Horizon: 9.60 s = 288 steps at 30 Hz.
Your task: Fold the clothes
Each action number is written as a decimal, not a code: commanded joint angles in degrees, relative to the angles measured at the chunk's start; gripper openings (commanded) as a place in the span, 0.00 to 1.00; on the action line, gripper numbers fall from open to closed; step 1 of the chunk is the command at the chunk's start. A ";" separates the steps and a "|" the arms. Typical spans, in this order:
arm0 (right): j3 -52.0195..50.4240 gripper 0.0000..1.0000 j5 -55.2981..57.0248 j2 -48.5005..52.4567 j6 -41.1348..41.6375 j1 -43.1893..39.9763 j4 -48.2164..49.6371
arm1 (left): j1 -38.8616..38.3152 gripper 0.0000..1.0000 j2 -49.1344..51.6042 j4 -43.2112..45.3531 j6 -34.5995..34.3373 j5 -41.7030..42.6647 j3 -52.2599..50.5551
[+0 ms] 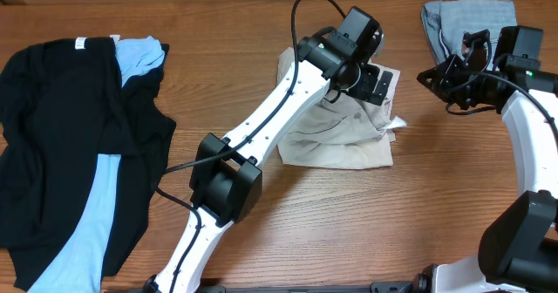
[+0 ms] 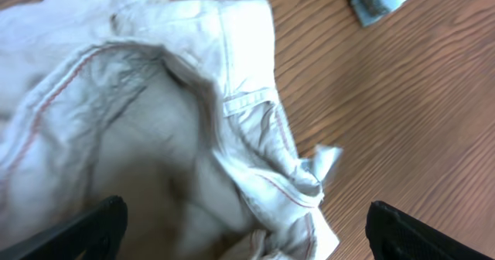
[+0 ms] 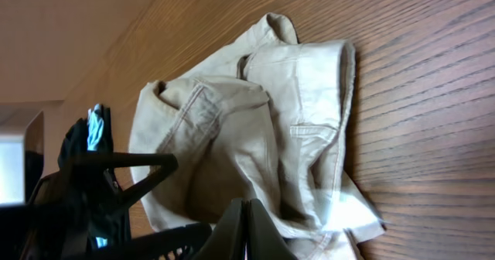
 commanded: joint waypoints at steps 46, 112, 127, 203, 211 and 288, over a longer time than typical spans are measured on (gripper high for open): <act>0.13 0.28 8.33 10.54 -12.94 24.65 12.22 | 23.26 1.00 -12.35 -26.93 8.50 -2.71 21.73; 1.49 0.95 22.75 6.93 -6.10 10.54 -4.39 | 23.26 1.00 -12.33 -24.55 13.00 -6.10 6.84; 1.49 1.00 22.91 19.78 -6.56 9.35 -3.43 | 23.26 1.00 -12.33 -21.40 13.68 -6.10 -2.78; 3.91 0.04 -18.58 -2.16 29.59 -7.85 48.11 | 23.37 1.00 -12.33 -19.93 13.66 -6.12 -2.99; 3.89 0.04 -6.34 -1.66 33.03 -12.07 52.61 | 23.37 1.00 -12.33 -20.20 13.64 -7.52 -2.99; 3.89 1.00 42.71 23.93 -22.73 -7.98 51.08 | 23.37 1.00 -12.33 -13.33 14.08 -7.65 -2.99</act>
